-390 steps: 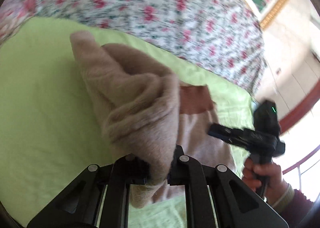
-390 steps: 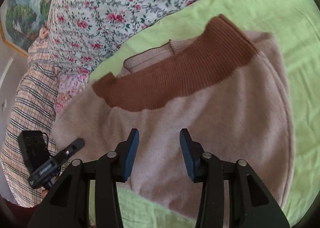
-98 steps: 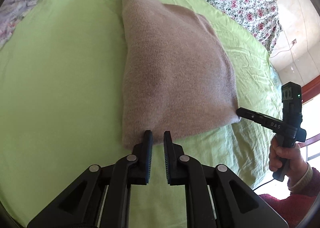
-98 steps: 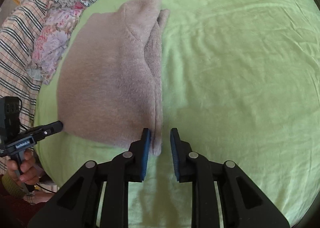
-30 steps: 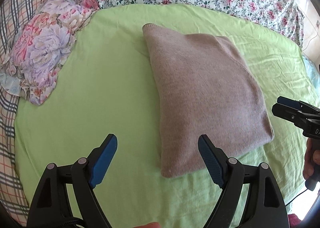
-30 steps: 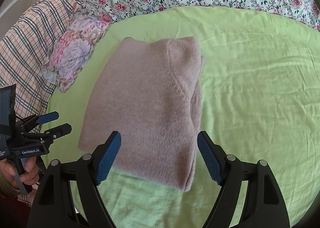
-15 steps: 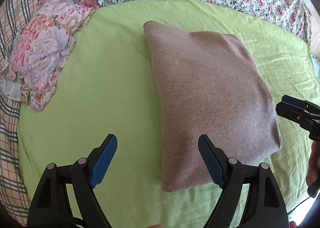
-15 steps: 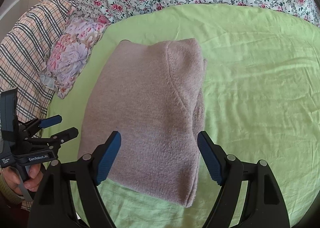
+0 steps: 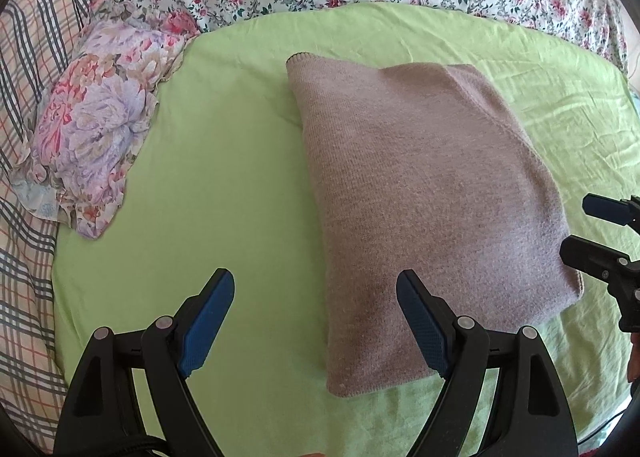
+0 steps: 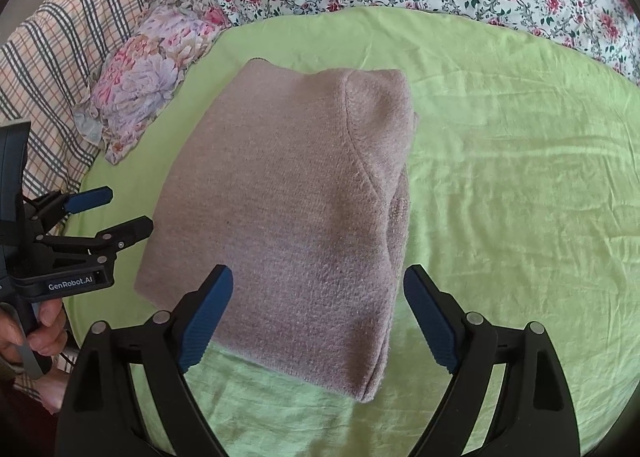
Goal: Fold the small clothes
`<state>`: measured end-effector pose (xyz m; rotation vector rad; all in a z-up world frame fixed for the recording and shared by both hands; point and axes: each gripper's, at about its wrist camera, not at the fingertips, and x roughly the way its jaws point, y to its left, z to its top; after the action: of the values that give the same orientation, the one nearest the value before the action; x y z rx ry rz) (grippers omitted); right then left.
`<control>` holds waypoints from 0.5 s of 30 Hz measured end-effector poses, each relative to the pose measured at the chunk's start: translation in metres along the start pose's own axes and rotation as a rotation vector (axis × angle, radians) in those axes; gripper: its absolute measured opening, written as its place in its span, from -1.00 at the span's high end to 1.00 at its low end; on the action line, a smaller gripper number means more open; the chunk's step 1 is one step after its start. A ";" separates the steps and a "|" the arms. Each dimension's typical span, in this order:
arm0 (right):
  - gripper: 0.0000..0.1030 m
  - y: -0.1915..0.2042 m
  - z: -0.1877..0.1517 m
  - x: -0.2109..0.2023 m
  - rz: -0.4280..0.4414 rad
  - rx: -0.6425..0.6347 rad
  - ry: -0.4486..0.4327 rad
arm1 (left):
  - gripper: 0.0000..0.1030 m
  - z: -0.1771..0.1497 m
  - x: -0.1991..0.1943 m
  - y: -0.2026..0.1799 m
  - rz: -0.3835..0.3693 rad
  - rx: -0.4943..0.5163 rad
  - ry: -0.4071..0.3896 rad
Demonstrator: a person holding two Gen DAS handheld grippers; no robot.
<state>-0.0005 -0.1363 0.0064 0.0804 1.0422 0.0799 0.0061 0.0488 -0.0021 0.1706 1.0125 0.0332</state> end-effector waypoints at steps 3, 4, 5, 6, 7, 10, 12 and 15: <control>-0.70 0.001 0.000 0.000 -0.004 -0.001 -0.001 | -0.63 0.001 0.002 0.002 0.007 -0.004 0.000; -0.70 0.001 0.000 -0.001 -0.006 0.000 -0.001 | -0.63 0.001 0.003 0.003 0.009 -0.008 0.003; -0.70 0.001 0.000 -0.001 -0.005 0.000 -0.002 | -0.63 0.002 0.003 0.003 0.008 -0.009 0.002; -0.70 0.001 0.001 -0.002 -0.002 -0.001 -0.005 | -0.63 0.003 0.003 0.005 0.009 -0.011 0.001; -0.70 0.001 0.002 -0.002 -0.004 -0.002 -0.006 | -0.63 0.004 0.003 0.005 0.010 -0.012 -0.001; -0.70 0.000 0.007 -0.002 -0.006 -0.007 -0.011 | -0.63 0.007 0.004 0.005 0.007 -0.014 0.000; -0.70 0.001 0.008 -0.003 -0.006 -0.008 -0.015 | -0.63 0.008 0.004 0.005 0.002 -0.013 0.003; -0.70 0.001 0.009 -0.003 -0.010 -0.007 -0.014 | -0.63 0.009 0.005 0.002 0.005 -0.006 0.007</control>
<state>0.0057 -0.1357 0.0134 0.0696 1.0282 0.0732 0.0161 0.0502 -0.0012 0.1671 1.0187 0.0412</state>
